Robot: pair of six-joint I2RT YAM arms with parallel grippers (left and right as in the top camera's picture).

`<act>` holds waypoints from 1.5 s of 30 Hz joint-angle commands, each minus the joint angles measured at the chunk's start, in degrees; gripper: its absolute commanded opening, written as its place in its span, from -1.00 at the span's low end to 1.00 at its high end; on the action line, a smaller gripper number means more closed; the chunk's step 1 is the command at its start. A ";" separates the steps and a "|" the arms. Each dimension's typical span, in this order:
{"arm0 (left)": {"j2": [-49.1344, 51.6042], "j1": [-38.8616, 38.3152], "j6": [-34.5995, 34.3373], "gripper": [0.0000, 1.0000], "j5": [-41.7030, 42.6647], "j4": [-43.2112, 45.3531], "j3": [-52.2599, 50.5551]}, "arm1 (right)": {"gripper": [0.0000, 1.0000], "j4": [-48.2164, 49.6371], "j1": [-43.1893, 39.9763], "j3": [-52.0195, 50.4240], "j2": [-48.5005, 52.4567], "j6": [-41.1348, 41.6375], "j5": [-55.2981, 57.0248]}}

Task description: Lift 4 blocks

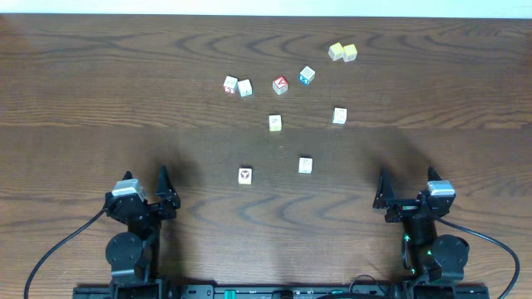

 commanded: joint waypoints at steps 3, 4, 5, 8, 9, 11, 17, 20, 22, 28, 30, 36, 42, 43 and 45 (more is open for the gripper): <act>-0.35 0.31 -0.11 0.48 -1.49 -2.75 -0.48 | 0.98 -0.24 0.39 -0.09 -0.31 -0.76 0.11; -0.35 0.31 -0.11 0.48 -1.49 -2.78 -0.48 | 0.98 -0.24 0.39 -0.09 -0.31 -0.74 0.11; -0.35 0.31 -0.11 0.48 -1.53 -2.75 -0.48 | 0.98 -0.24 0.39 -0.09 -0.31 -0.74 0.11; -0.35 0.31 -0.11 0.48 -1.51 -2.78 -0.48 | 0.98 -0.24 0.39 -0.09 -0.31 -0.74 0.11; -0.35 0.31 -0.09 0.48 -1.53 -2.75 -0.48 | 0.99 -0.24 0.39 -0.09 -0.31 -0.74 0.11; -0.35 0.31 -0.09 0.48 -1.53 -2.75 -0.48 | 0.98 -0.24 0.39 -0.09 -0.31 -0.74 0.11; -0.35 0.28 -5.05 0.48 5.40 -1.99 -0.48 | 0.99 -0.04 0.39 -0.09 -0.31 -0.74 0.11; -0.35 0.28 -15.32 0.48 18.10 -0.63 -0.48 | 0.99 0.90 0.39 -0.09 -0.31 6.78 -5.44; -0.35 0.28 -21.55 0.48 23.96 1.79 -0.48 | 0.98 2.08 0.39 -0.09 -0.31 16.35 -13.09; -0.35 0.31 -26.18 0.48 28.89 10.47 -0.46 | 0.98 6.67 0.39 -0.09 -0.31 30.25 -17.22; -0.35 0.31 -25.03 0.48 33.22 17.75 -0.04 | 0.99 9.14 0.39 -0.09 -0.31 31.98 -17.62; 1.05 0.31 -12.22 0.48 34.58 16.06 12.15 | 0.99 30.05 0.39 0.42 -0.31 24.85 -23.71; 15.10 0.31 -2.97 0.48 25.92 -12.35 34.51 | 0.99 14.60 0.35 11.50 1.33 18.45 -23.78; 18.27 0.31 -1.68 0.48 25.92 -16.81 38.16 | 0.99 10.58 0.35 13.92 2.23 16.70 -23.76; 26.03 0.31 0.94 0.48 25.94 -27.67 46.71 | 0.99 1.53 0.35 20.00 5.27 12.63 -23.76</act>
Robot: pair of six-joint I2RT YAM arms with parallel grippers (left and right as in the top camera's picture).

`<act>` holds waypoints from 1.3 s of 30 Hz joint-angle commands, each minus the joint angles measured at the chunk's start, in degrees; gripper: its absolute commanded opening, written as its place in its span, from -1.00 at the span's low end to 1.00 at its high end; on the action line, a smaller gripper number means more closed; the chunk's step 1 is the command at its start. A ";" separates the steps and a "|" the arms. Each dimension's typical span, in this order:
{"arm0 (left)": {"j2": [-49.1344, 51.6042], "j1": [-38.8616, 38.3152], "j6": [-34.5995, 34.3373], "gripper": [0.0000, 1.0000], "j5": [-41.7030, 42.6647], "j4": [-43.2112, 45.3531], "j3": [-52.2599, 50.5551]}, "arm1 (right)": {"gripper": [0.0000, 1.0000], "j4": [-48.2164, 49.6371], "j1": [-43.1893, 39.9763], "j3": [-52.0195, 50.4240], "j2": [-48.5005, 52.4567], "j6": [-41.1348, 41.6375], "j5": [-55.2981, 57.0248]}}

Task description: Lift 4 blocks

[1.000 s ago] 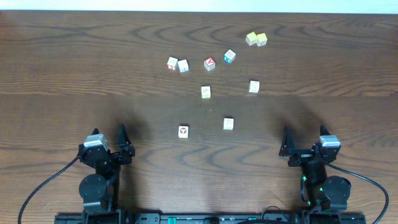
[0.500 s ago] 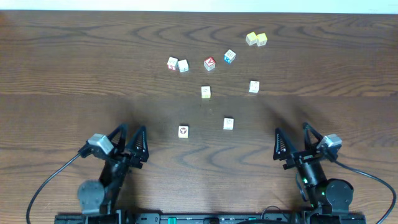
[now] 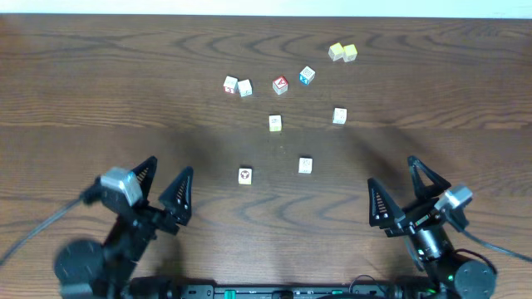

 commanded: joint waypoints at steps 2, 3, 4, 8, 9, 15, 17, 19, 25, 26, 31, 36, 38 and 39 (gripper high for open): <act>17.25 0.28 10.27 0.48 -2.16 -18.40 18.60 | 0.99 -14.51 0.35 14.56 7.50 -11.23 -1.01; 20.20 0.31 10.60 0.48 -2.19 -21.92 21.44 | 0.98 -18.12 0.35 17.77 10.10 -12.70 -1.55; 23.47 0.28 10.54 0.48 -1.88 -25.27 24.39 | 0.99 -21.22 0.35 20.65 12.61 -13.99 -2.32; 32.28 0.28 7.91 0.48 8.09 -29.92 29.16 | 0.99 -32.89 0.35 32.89 25.14 -20.98 -10.64; 33.59 0.28 6.16 0.48 11.39 -30.01 29.14 | 0.99 -35.34 0.35 35.60 28.33 -22.62 -13.51; 40.72 0.28 1.95 0.48 19.41 -34.82 29.11 | 0.98 -41.44 0.35 45.53 43.95 -26.43 -32.70; 42.51 0.31 1.88 0.48 19.47 -38.27 29.09 | 0.99 -39.98 0.35 45.83 47.21 -25.20 -40.48; 44.04 0.28 3.89 0.48 19.21 -38.40 29.09 | 0.98 -40.04 0.35 45.81 49.83 -24.74 -45.09; 47.56 -2.38 -0.09 0.48 1.53 -43.36 29.09 | 0.98 -43.78 0.42 45.75 55.41 -22.97 -38.21; 48.17 -3.67 -0.98 0.48 -0.20 -44.02 29.18 | 0.99 -44.81 0.42 45.75 55.82 -21.27 -34.14; 54.18 -16.37 -3.08 0.48 -15.89 -49.96 32.98 | 0.98 -53.29 1.46 47.12 58.21 -18.78 -17.03; 60.41 -26.01 -10.64 0.48 -31.12 -48.72 34.69 | 0.99 -66.42 3.04 52.70 63.14 -24.28 -6.16; 62.40 -27.28 -10.80 0.48 -31.15 -45.99 34.69 | 0.99 -67.28 3.02 53.24 64.13 -24.33 -5.90; 63.14 -27.45 -10.82 0.49 -31.12 -45.13 34.69 | 0.99 -67.25 3.02 53.24 64.32 -24.30 -6.03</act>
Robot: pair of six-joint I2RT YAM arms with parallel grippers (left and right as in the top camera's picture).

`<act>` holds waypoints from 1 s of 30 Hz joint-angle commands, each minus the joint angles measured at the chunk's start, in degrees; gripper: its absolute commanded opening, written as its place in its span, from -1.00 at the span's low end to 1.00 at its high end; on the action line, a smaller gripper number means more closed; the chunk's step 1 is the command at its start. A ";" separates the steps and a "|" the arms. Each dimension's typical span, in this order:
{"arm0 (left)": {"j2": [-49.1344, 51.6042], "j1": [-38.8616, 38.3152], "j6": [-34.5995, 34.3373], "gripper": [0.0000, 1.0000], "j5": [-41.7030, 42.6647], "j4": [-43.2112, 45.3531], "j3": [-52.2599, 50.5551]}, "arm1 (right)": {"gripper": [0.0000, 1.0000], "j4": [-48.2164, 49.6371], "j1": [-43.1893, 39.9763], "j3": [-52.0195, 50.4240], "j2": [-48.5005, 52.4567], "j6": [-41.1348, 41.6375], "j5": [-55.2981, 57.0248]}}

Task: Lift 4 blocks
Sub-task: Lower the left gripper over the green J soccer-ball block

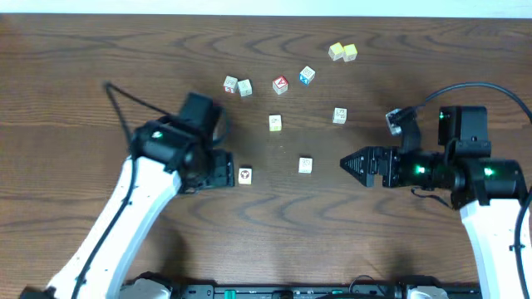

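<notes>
Several small picture blocks lie scattered on the wooden table (83,100). The nearest are a block with a dark picture (245,175) and a pale block (305,165). My left gripper (223,171) sits just left of the dark-picture block, apart from it. My right gripper (349,163) points left at the pale block from a short gap away. From above, neither gripper's fingers can be told apart. Farther back lie a yellow-marked block (275,123), a pale block (339,115), a red block (280,85) and a blue block (307,75).
A pair of blocks (237,85) lies at the back left. A yellow pair (342,52) lies near the far edge. The left arm's cable (133,101) loops over the table at the left. The right arm's cable (465,90) arcs at the right.
Both arms have left the near edge and reached out over the table. The left gripper is now beside the dark-picture block, and the right gripper is close to the pale block. No block has moved.
At first both arms were folded at the near edge with their fingers close together. Then both grippers stood open, still at the near edge. Now each arm is stretched inward toward one of the two nearest blocks, and all blocks lie where they were.
</notes>
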 commanded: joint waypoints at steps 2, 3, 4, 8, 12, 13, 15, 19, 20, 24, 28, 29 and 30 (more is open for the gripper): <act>3.91 -1.05 -4.26 0.49 -7.37 3.69 1.40 | 0.99 -0.31 0.48 1.81 0.76 -2.14 5.40; 4.55 -1.05 -5.31 0.49 -6.88 4.24 1.36 | 0.99 0.17 0.48 1.81 0.76 -2.14 5.42; 5.09 -1.05 -5.49 0.49 -6.25 4.85 1.31 | 0.99 0.98 0.48 1.75 0.76 -2.14 5.42; 7.85 -1.05 -4.92 0.49 -5.25 6.93 1.22 | 0.98 4.48 0.48 1.55 0.87 -2.14 6.01; 10.54 -1.05 -2.97 0.49 -2.84 8.35 0.55 | 0.99 5.84 0.48 1.53 0.87 -2.14 6.73; 11.34 -1.05 -1.64 0.49 -0.68 8.87 0.15 | 0.99 6.01 0.48 1.53 0.87 -2.14 6.86; 12.68 -1.05 1.62 0.49 4.28 10.82 -0.94 | 0.99 6.21 0.48 1.53 0.87 -2.14 6.91; 15.15 -1.05 3.43 0.49 7.63 15.91 -2.89 | 0.99 7.17 0.48 1.53 0.92 -2.14 7.80; 15.91 -1.05 3.50 0.49 7.63 16.68 -2.91 | 0.98 7.50 0.48 1.53 0.92 -2.12 7.96; 17.77 -1.05 4.94 0.49 7.61 17.90 -2.91 | 0.99 7.58 0.48 1.53 0.92 -2.10 8.17; 19.30 -1.20 4.92 0.47 7.61 17.68 -2.91 | 0.98 7.45 0.48 1.38 1.01 -2.10 8.28; 20.02 -1.46 4.92 0.46 7.58 17.77 -2.91 | 0.98 7.48 0.48 1.38 1.09 -2.10 8.37; 20.50 -1.64 4.90 0.43 7.58 17.92 -2.91 | 0.99 7.48 0.48 1.38 1.14 -2.10 8.35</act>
